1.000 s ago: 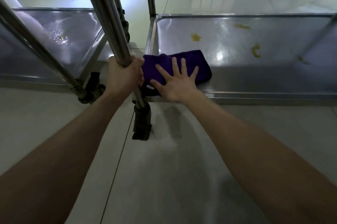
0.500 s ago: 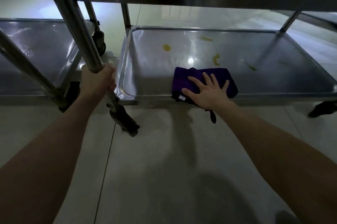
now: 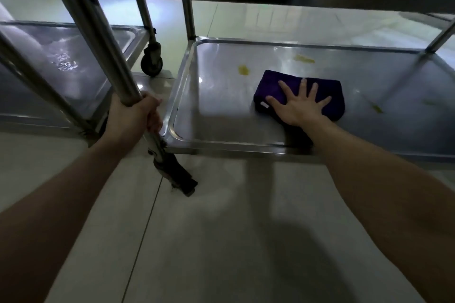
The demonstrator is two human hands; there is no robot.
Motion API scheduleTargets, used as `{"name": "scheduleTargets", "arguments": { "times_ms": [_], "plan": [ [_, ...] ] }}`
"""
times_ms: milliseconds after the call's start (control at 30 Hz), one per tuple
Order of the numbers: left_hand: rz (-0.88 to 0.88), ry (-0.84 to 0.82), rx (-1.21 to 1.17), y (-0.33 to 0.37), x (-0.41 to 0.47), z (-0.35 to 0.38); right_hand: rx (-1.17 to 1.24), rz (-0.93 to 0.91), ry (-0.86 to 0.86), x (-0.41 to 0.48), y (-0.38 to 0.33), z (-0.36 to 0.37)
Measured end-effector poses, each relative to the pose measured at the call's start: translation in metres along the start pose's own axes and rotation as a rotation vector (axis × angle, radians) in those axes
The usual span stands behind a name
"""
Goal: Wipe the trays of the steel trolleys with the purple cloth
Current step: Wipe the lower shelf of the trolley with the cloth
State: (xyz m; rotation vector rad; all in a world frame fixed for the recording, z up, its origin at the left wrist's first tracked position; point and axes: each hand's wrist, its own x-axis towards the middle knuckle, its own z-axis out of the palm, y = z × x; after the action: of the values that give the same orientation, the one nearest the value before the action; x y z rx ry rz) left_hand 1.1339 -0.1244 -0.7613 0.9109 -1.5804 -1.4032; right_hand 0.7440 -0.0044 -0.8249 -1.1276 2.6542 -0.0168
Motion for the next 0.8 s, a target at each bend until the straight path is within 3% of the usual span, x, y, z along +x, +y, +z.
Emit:
{"name": "scheduleTargets", "arguments": {
  "times_ms": [233,367,567,800],
  "plan": [
    [-0.015,0.008,0.036,0.0,0.0,0.0,-0.02,-0.301,-0.012,-0.023,-0.165,0.02],
    [-0.014,-0.018,0.065,0.006,-0.004,-0.001,-0.029,-0.419,0.009,-0.077,-0.207,0.041],
    [-0.041,0.052,0.141,0.005,-0.005,-0.001,0.026,-0.506,-0.082,-0.109,-0.151,0.04],
    [-0.121,0.283,0.471,0.007,-0.008,0.002,-0.004,-0.288,-0.119,-0.101,0.004,0.015]
  ]
}}
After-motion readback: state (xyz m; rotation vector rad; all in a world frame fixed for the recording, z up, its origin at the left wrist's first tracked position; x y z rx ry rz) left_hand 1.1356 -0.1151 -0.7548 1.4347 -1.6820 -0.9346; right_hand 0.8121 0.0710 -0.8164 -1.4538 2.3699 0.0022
